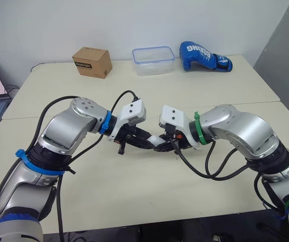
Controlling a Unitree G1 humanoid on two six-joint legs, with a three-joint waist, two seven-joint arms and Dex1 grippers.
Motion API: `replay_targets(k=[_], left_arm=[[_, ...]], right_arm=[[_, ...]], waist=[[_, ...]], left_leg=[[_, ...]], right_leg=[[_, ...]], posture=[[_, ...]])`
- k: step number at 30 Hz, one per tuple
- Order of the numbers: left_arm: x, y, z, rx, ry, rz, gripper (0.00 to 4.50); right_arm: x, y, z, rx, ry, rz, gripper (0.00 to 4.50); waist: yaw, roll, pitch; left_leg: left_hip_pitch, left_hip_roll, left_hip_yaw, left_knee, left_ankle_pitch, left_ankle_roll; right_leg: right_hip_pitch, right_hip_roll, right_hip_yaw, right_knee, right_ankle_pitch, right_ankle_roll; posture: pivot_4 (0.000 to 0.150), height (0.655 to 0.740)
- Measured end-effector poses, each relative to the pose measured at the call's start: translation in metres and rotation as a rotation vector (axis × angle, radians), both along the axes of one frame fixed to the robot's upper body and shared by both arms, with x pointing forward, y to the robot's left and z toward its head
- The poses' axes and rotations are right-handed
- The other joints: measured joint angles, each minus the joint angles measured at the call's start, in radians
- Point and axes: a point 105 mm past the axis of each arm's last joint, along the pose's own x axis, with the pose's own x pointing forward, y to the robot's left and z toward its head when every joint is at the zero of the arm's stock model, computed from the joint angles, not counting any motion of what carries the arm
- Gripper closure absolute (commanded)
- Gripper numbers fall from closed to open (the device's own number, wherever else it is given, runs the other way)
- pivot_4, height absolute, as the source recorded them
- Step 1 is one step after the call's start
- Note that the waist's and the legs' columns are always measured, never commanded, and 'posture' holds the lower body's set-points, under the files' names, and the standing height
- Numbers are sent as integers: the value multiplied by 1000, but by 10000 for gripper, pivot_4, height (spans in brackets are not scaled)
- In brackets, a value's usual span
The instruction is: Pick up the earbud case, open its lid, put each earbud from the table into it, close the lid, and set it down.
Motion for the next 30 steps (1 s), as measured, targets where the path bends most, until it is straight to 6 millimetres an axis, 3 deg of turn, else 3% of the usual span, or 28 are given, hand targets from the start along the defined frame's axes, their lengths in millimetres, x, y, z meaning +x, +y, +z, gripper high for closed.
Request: replay_targets(k=[8,13,18,23,30], left_arm=[[0,0,0,8,-16,-2,36978],[2,-1,0,7,-24,12,36978],[3,1,-4,-4,-28,33,36978],[2,11,-14,-71,-31,73,36978],[-1,26,-9,-299,-100,134,36978]], right_arm=[[0,0,0,0,-1,-1,36857],[0,1,0,2,1,0,20307],[0,0,-2,16,-1,-3,20307],[1,-15,3,86,-9,-13,20307],[2,-39,15,214,-22,-54,20307]], waist=[[0,0,0],[0,0,0],[0,0,0],[1,0,0],[3,0,0]], left_leg=[[0,0,0,0,0,0],[0,0,0,0,0,0],[0,0,0,0,0,0],[0,0,0,0,0,0],[0,0,1,0,0,0]], right_leg=[[0,0,0,0,0,0],[0,0,0,0,0,0],[0,0,0,0,0,0],[0,0,0,0,0,0],[0,-1,1,0,0,0]], posture=[[1500,7307],[1500,7307],[1500,7307],[1500,7307],[1500,7307]])
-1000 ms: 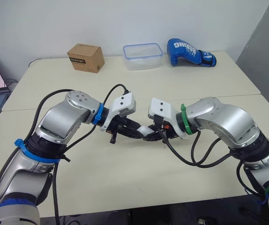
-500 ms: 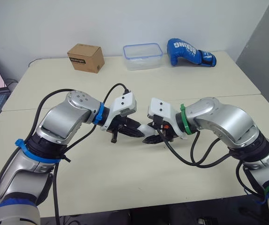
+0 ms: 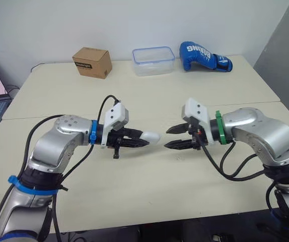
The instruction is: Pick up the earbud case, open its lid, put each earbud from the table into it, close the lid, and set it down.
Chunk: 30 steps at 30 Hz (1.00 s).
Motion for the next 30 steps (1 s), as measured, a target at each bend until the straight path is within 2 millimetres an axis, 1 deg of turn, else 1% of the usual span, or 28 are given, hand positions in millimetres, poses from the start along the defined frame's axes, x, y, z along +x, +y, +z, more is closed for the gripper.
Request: replay_targets(k=[3,6,10,12,19,25,30], left_arm=[[-2,2,1,-83,-32,10,36978],[2,4,-2,-150,-56,43,36978],[0,3,-10,-210,-49,45,36978],[-1,2,-12,-239,-25,29,36978],[-1,1,-11,-268,-21,5,36978],[2,-7,0,-276,-31,-22,36978],[1,-10,0,-274,-10,-35,36978]], right_arm=[[1,-3,6,67,-6,-17,20307],[1,-1,10,154,-6,-29,20307],[3,0,11,216,-10,-52,20307],[-2,4,8,239,8,-37,20307],[-4,8,9,255,7,-35,20307],[-4,16,3,248,19,-30,20307],[-2,18,2,247,17,-42,20307]], waist=[[0,0,0],[1,0,0],[1,0,0],[1,0,0],[1,0,0],[-1,0,0],[-1,0,0]], left_leg=[[0,0,0,0,0,0],[0,0,0,0,0,0],[0,-1,1,0,0,0],[0,-1,1,0,0,0],[0,-1,1,0,0,0],[0,-1,1,0,0,0],[0,-1,1,0,0,0]], right_leg=[[0,0,0,0,0,0],[0,0,0,0,0,0],[0,-1,1,0,0,0],[0,-1,1,0,0,0],[0,-1,1,0,0,0],[0,-1,1,0,0,0],[0,-1,1,0,0,0]], posture=[[1500,7307],[1500,7307],[1500,7307],[1500,7307],[1500,7307],[1500,7307],[1500,7307]])
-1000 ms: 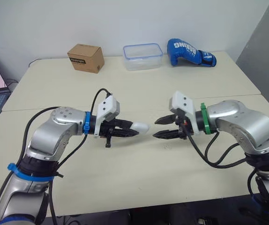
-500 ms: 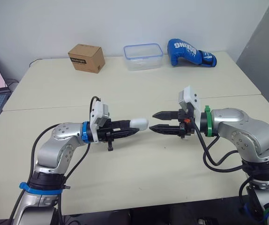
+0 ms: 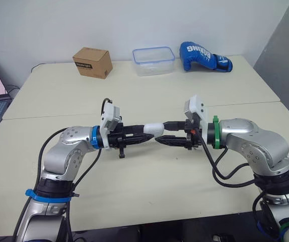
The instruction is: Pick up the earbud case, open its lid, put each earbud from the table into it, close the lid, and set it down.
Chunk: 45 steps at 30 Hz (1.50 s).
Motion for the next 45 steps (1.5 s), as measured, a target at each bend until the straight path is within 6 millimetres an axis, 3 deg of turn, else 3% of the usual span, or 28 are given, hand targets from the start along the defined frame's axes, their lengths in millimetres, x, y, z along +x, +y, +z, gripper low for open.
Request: replay_targets(k=[28,31,37,45], left_arm=[[-7,6,-11,8,14,3,36978],[-3,4,-14,-2,19,33,36978],[31,8,-14,-2,-36,221,36978],[38,13,-11,-13,-72,311,36978]], right_arm=[[22,2,11,11,-42,-35,20307],[21,2,11,12,-41,-31,20307],[10,-3,12,-4,-37,16,20307],[15,-23,3,-62,-30,-72,20307]], waist=[[0,0,0],[1,0,0],[2,0,0],[2,0,0]], left_leg=[[0,0,0,0,0,0],[0,0,0,0,0,0],[0,0,0,0,0,0],[0,0,0,0,0,0]], right_leg=[[0,0,0,0,0,0],[0,0,0,0,0,0],[0,0,0,0,0,0],[0,0,0,-1,0,0]], posture=[[1500,7307],[1500,7307],[1500,7307],[1500,7307]])
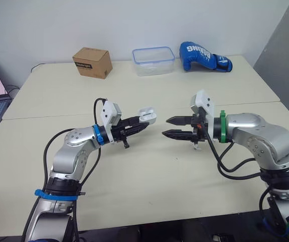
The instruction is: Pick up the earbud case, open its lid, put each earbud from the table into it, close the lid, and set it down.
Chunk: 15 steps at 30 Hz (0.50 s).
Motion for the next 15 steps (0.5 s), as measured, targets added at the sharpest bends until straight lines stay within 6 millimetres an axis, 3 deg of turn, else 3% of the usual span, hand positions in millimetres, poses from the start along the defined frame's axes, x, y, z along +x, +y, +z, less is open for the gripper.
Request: replay_targets(k=[5,15], left_arm=[[-7,8,-2,-35,8,25,36978],[-30,20,-1,-67,42,-49,36978]], right_arm=[[7,-30,-17,-168,8,-106,20307],[14,-69,-65,-490,104,-187,20307]], waist=[[0,0,0],[0,0,0]], left_leg=[[0,0,1,0,0,0],[0,0,2,0,0,0]], right_leg=[[0,0,0,0,0,0],[0,0,1,-1,0,0]], posture=[[1500,7307],[1500,7307]])
